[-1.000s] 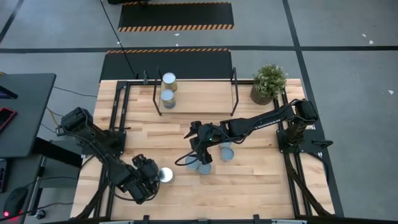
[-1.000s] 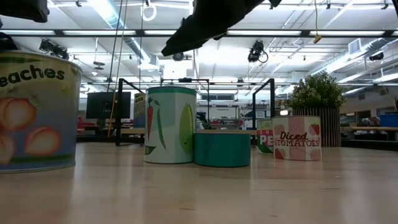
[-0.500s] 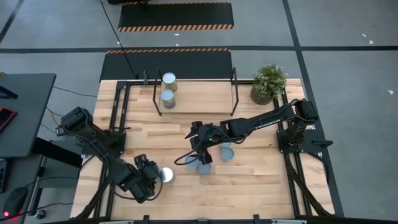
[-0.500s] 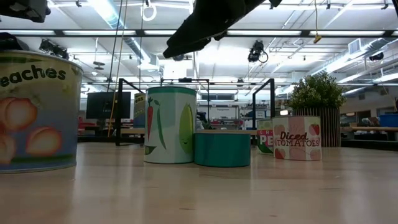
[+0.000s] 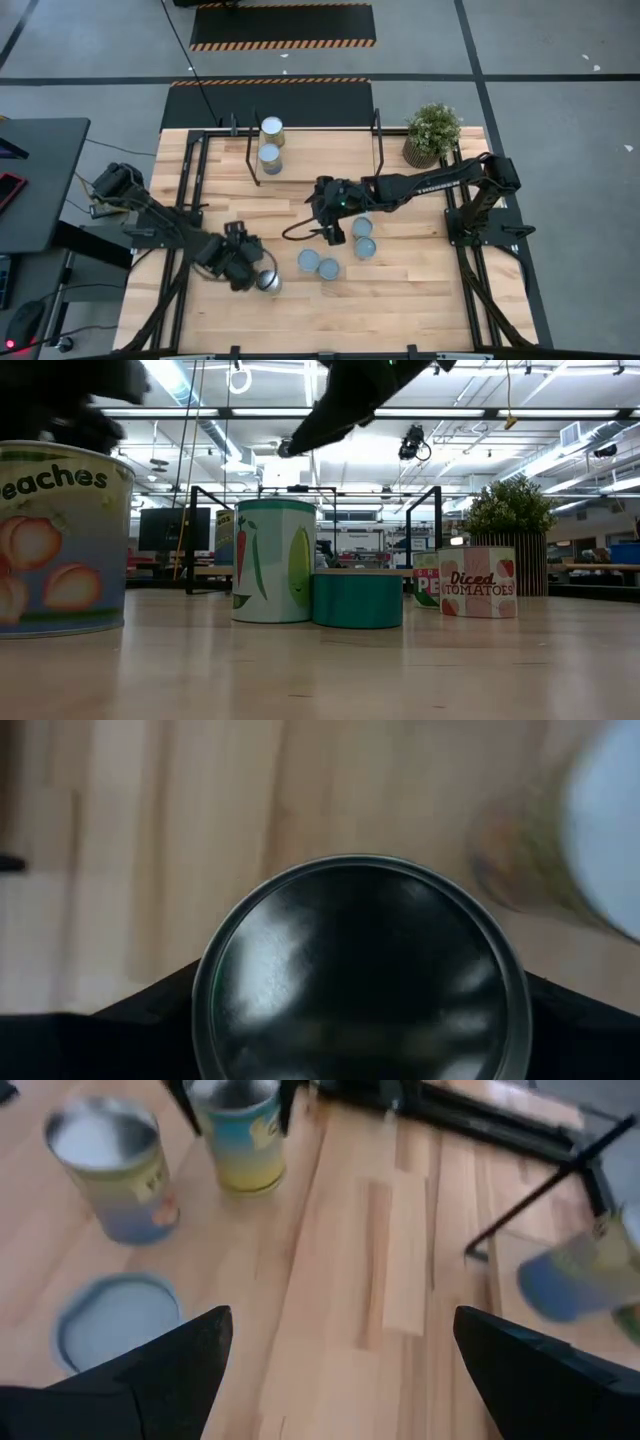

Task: Pick and place cans onto a shelf
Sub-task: Put the canned carrots on the shelf

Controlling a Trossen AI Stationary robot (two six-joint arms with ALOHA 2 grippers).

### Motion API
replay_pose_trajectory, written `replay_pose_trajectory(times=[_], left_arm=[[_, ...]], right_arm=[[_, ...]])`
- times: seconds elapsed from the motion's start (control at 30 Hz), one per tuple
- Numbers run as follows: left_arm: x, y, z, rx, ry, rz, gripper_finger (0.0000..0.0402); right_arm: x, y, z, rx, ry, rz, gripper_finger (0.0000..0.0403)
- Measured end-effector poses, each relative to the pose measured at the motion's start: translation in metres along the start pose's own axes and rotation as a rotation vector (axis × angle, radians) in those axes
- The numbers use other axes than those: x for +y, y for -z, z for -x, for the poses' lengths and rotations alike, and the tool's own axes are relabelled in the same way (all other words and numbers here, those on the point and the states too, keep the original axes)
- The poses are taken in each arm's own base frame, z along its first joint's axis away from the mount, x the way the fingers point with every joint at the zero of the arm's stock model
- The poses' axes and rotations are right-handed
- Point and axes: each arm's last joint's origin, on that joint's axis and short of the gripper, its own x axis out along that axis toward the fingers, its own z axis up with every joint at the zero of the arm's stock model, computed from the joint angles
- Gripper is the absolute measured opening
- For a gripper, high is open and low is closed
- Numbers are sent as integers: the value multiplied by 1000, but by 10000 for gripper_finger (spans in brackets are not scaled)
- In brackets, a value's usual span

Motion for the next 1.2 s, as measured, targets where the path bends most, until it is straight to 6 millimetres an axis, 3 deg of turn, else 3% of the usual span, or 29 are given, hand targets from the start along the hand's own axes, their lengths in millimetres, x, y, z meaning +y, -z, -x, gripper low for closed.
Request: replay_pose_trajectory(times=[0.13, 0.43, 0.63, 0.9, 1.2], left_arm=[[24, -21, -10, -4, 7, -53, 320], [70, -60, -25, -138, 49, -160, 320], [96, -80, -29, -261, 94, -168, 320], [111, -90, -31, -335, 79, -198, 320], [110, -96, -25, -376, 70, -246, 320]], right_arm=[[-5, 18, -1, 21, 10, -21, 389], [-9, 54, 13, -204, 58, -75, 389], [-9, 66, 1, -264, 47, -100, 389], [-8, 72, -26, -295, 58, -129, 383], [-9, 78, -36, -279, 60, -220, 383]])
